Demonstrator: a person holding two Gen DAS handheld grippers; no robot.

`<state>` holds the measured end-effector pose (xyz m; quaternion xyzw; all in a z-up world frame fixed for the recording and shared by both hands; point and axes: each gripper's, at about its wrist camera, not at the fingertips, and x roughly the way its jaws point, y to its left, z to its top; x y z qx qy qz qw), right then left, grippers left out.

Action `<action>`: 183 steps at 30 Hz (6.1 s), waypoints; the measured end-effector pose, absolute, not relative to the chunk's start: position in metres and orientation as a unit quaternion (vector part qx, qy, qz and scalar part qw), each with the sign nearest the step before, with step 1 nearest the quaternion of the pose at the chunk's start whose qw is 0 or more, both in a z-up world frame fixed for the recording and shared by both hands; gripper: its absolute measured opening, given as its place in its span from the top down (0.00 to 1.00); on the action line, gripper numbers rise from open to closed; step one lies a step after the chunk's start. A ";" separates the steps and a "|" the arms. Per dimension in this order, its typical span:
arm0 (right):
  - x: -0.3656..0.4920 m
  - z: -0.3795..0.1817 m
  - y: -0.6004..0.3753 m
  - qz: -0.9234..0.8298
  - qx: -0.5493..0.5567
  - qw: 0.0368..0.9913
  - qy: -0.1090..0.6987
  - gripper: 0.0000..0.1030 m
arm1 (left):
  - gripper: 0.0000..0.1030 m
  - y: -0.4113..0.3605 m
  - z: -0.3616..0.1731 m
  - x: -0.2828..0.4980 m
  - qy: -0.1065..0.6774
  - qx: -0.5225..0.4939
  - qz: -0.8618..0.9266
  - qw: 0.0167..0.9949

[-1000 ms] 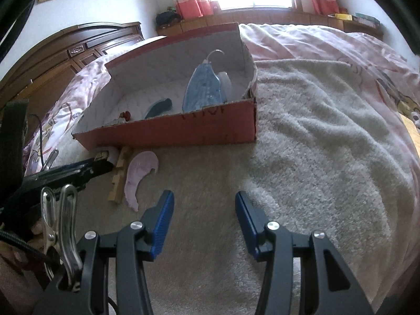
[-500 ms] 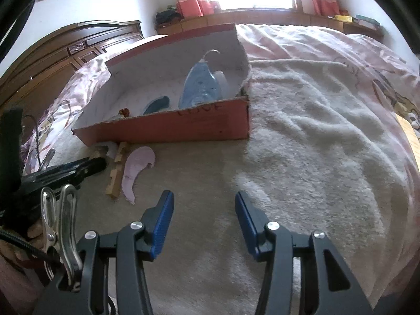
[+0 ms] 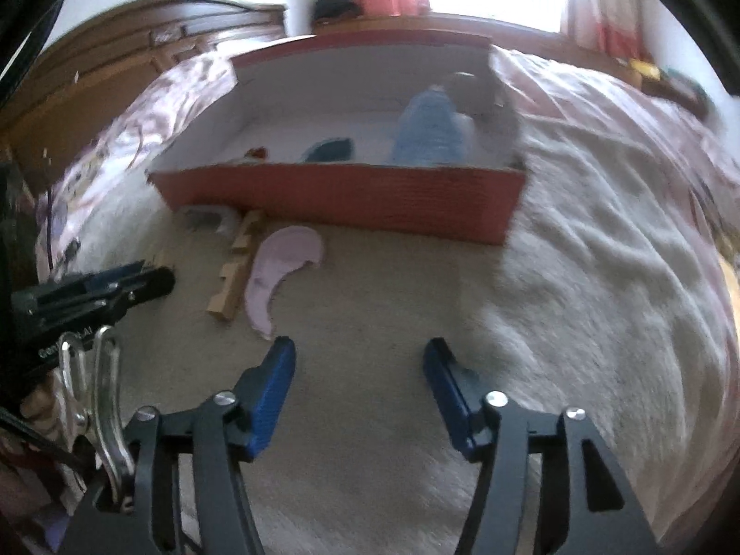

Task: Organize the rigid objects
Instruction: 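Close the left gripper on the round wooden chess piece, then close the right gripper on the lavender C-shaped disc while the left holds the chess piece, then carry the chess piece and lavender disc into the box with both grippers, then open both grippers to release the items in the box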

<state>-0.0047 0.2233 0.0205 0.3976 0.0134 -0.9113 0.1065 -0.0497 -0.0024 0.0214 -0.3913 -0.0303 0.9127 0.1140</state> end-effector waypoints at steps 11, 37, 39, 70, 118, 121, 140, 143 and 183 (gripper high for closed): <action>-0.024 0.022 0.180 -0.907 0.388 0.125 0.105 0.31 | 0.68 -0.002 0.020 -0.047 -0.034 -0.387 0.914 0.115; -0.051 0.025 0.193 -0.916 0.375 0.133 0.050 0.59 | 0.68 0.000 0.020 -0.047 -0.032 -0.388 0.914 0.111; -0.048 0.026 0.197 -0.915 0.378 0.133 0.040 0.59 | 0.68 -0.001 0.021 -0.048 -0.033 -0.389 0.914 0.110; -0.006 0.025 0.234 -0.916 0.376 0.132 -0.050 0.59 | 0.69 -0.002 0.052 -0.049 -0.032 -0.366 0.923 0.114; -0.097 0.087 0.232 -0.940 0.313 0.125 -0.048 0.59 | 0.69 0.025 0.076 -0.141 -0.019 -0.356 0.927 0.117; -0.101 0.084 0.232 -0.940 0.315 0.123 -0.046 0.59 | 0.69 0.026 0.073 -0.143 -0.017 -0.360 0.925 0.119; -0.096 0.087 0.239 -0.942 0.308 0.113 -0.074 0.48 | 0.68 0.025 0.079 -0.136 -0.009 -0.359 0.927 0.109; -0.092 0.088 0.239 -0.942 0.306 0.112 -0.075 0.48 | 0.68 0.024 0.082 -0.133 -0.010 -0.357 0.928 0.108; -0.021 0.081 0.242 -0.937 0.319 0.112 -0.088 0.48 | 0.68 0.011 0.089 -0.068 -0.025 -0.350 0.930 0.109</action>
